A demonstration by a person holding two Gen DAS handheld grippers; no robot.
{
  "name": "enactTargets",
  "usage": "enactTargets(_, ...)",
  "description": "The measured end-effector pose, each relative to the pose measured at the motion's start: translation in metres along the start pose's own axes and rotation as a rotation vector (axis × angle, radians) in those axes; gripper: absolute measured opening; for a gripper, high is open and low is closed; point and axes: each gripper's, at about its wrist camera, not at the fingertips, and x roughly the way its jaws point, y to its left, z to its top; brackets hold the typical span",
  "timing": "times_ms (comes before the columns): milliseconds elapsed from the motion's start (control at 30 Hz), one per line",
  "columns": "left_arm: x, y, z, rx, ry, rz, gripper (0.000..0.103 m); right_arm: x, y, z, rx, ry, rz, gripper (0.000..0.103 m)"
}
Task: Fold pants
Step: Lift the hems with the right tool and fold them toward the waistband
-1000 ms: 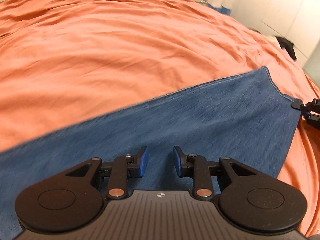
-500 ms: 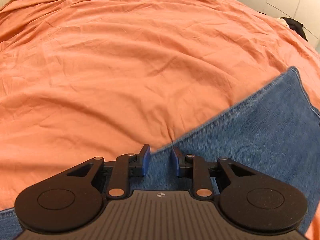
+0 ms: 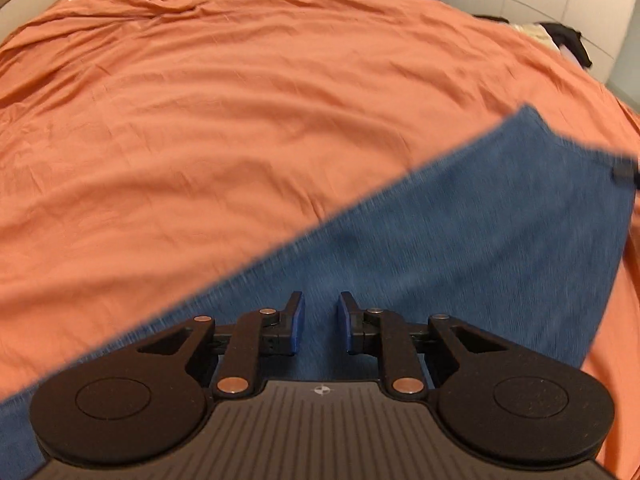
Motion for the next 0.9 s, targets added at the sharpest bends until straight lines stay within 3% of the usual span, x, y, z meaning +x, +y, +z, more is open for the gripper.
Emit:
enactTargets(267,-0.003,-0.031,-0.028,-0.047,-0.016,-0.108,0.010,-0.030,0.075,0.011,-0.182,-0.047,0.046,0.004)
enactTargets(467,-0.032,-0.048,-0.067,-0.055,-0.021,-0.201,0.010,-0.048,0.156,0.002,-0.363,-0.070,0.095,0.004)
enactTargets(600,-0.067,-0.030,-0.092,-0.082,-0.034,-0.257,0.015,-0.055,0.211,-0.015,-0.462,-0.087,0.145,0.004)
enactTargets(700,-0.108,-0.004,-0.106,-0.101,-0.093,-0.209,0.016,-0.055,0.253,-0.033,-0.513,-0.090,0.188,0.004)
enactTargets(900,-0.192,0.076,-0.130,-0.231,-0.208,-0.104,0.016,-0.038,0.333,-0.095,-0.604,-0.040,0.276,0.004)
